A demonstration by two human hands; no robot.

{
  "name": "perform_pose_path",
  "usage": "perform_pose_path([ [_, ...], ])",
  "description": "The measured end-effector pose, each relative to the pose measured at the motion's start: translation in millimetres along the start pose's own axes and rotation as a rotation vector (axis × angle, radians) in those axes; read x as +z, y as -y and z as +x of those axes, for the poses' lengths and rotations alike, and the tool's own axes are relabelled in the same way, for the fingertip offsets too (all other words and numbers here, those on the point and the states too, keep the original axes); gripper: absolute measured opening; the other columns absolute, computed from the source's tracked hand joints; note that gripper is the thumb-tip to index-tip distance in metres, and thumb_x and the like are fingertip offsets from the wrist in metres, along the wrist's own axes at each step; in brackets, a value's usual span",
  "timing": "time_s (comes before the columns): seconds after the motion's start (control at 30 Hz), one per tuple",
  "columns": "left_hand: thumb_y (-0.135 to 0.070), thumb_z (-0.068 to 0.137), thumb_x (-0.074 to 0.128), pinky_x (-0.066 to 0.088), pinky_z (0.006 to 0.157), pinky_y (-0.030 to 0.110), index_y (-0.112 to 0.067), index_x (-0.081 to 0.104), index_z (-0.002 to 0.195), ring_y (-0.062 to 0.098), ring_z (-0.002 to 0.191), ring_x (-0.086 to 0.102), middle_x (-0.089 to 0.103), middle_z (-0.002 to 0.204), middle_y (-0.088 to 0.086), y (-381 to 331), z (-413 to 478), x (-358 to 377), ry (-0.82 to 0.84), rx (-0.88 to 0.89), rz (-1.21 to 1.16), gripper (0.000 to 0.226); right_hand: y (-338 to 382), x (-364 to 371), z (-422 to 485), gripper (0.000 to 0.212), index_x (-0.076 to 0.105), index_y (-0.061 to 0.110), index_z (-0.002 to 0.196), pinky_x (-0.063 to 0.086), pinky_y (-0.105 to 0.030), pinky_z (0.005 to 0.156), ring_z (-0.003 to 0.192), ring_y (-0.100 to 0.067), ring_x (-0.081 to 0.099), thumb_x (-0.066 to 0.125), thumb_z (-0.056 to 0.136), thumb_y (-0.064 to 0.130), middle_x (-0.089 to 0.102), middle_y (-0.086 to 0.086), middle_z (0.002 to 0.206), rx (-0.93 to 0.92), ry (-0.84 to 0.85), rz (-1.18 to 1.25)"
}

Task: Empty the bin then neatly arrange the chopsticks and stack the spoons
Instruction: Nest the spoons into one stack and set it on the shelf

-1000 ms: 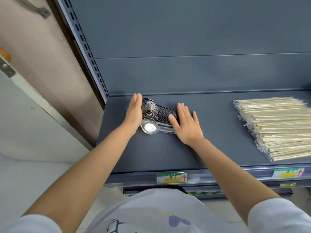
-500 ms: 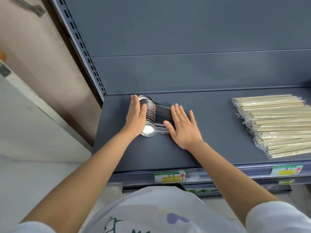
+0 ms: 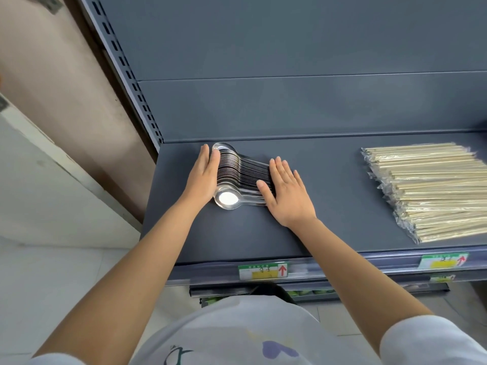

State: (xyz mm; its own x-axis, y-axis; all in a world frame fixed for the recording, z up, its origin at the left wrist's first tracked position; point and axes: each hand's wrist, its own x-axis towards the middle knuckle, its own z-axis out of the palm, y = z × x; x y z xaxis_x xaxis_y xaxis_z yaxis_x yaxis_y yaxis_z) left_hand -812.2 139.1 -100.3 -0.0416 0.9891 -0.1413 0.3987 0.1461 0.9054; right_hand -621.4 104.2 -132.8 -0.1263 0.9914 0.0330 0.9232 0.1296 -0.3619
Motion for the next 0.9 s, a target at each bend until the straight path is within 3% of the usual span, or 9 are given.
perform_pose_path([
  [0.17, -0.042, 0.1, 0.039, 0.017, 0.113, 0.026, -0.015, 0.027, 0.15, 0.014, 0.143, 0.024, 0.03, 0.155, 0.001, -6.9, -6.0, -4.8, -0.099, 0.178, 0.239, 0.058, 0.6, -5.5, -2.3, 0.062, 0.026, 0.012, 0.15, 0.003, -0.031, 0.12, 0.147, -0.018, 0.013, 0.025, 0.1, 0.049, 0.024, -0.005, 0.157, 0.006, -0.034, 0.069],
  [0.23, -0.039, 0.099, 0.044, 0.02, 0.113, 0.03, -0.01, 0.029, 0.148, 0.018, 0.141, 0.028, 0.034, 0.153, 0.005, -15.9, -11.1, -3.5, -0.099, 0.302, 0.401, 0.059, -0.6, -10.5, -6.9, 0.069, 0.031, 0.013, 0.148, 0.006, -0.035, 0.119, 0.146, -0.022, 0.018, 0.017, 0.096, 0.056, 0.03, -0.007, 0.154, -0.013, -0.054, -0.004],
  [0.4, -0.047, 0.096, 0.038, 0.028, 0.108, 0.041, -0.003, 0.035, 0.144, 0.03, 0.131, 0.042, 0.047, 0.142, 0.013, -43.4, -13.9, 18.9, -0.068, 0.58, 0.753, 0.065, -19.7, -37.3, -24.6, 0.078, 0.028, 0.015, 0.149, 0.013, -0.041, 0.119, 0.144, -0.026, 0.023, 0.007, 0.089, 0.06, 0.031, -0.01, 0.154, 0.04, -0.068, -0.139],
  [0.5, -0.048, 0.098, 0.039, 0.023, 0.111, 0.038, -0.006, 0.031, 0.146, 0.026, 0.137, 0.034, 0.04, 0.148, 0.01, -68.0, -18.4, 54.7, -0.006, 0.618, 0.846, 0.065, -43.3, -65.0, -36.2, 0.074, 0.03, 0.012, 0.148, 0.021, -0.043, 0.115, 0.141, -0.029, 0.031, 0.014, 0.092, 0.057, 0.035, -0.013, 0.151, 0.101, -0.123, -0.175],
  [0.63, -0.05, 0.097, 0.041, 0.019, 0.113, 0.036, -0.008, 0.022, 0.15, 0.022, 0.143, 0.024, 0.027, 0.156, 0.007, -107.4, -40.7, 121.1, 0.114, 0.691, 0.859, 0.07, -102.1, -109.1, -55.3, 0.061, 0.033, 0.013, 0.146, 0.023, -0.042, 0.111, 0.139, -0.028, 0.031, 0.042, 0.097, 0.047, 0.035, -0.01, 0.151, 0.213, -0.183, -0.188],
  [0.7, -0.052, 0.096, 0.042, 0.015, 0.115, 0.034, -0.01, 0.016, 0.151, 0.021, 0.145, 0.018, 0.019, 0.159, 0.006, -120.4, -55.6, 163.6, 0.194, 0.66, 0.815, 0.075, -143.4, -131.6, -67.7, 0.058, 0.038, 0.014, 0.143, 0.027, -0.042, 0.109, 0.136, -0.028, 0.035, 0.044, 0.096, 0.046, 0.04, -0.008, 0.148, 0.286, -0.209, -0.176],
  [0.8, -0.048, 0.096, 0.046, 0.012, 0.114, 0.028, -0.014, 0.009, 0.153, 0.016, 0.146, 0.012, 0.011, 0.16, 0.001, -139.7, -77.4, 228.7, 0.319, 0.338, 0.353, 0.076, -209.1, -158.8, -85.4, 0.057, 0.04, 0.011, 0.142, 0.032, -0.043, 0.106, 0.131, -0.032, 0.04, 0.043, 0.096, 0.046, 0.045, -0.012, 0.144, 0.418, -0.226, -0.061],
  [0.9, -0.042, 0.099, 0.042, 0.017, 0.112, 0.027, -0.013, 0.014, 0.152, 0.016, 0.144, 0.021, 0.021, 0.158, 0.001, -144.9, -86.7, 284.8, 0.198, 0.057, -0.062, 0.066, -264.2, -170.7, -103.7, 0.059, 0.036, 0.008, 0.144, 0.032, -0.039, 0.106, 0.131, -0.032, 0.04, 0.041, 0.098, 0.045, 0.044, -0.013, 0.144, 0.472, -0.21, 0.07],
])
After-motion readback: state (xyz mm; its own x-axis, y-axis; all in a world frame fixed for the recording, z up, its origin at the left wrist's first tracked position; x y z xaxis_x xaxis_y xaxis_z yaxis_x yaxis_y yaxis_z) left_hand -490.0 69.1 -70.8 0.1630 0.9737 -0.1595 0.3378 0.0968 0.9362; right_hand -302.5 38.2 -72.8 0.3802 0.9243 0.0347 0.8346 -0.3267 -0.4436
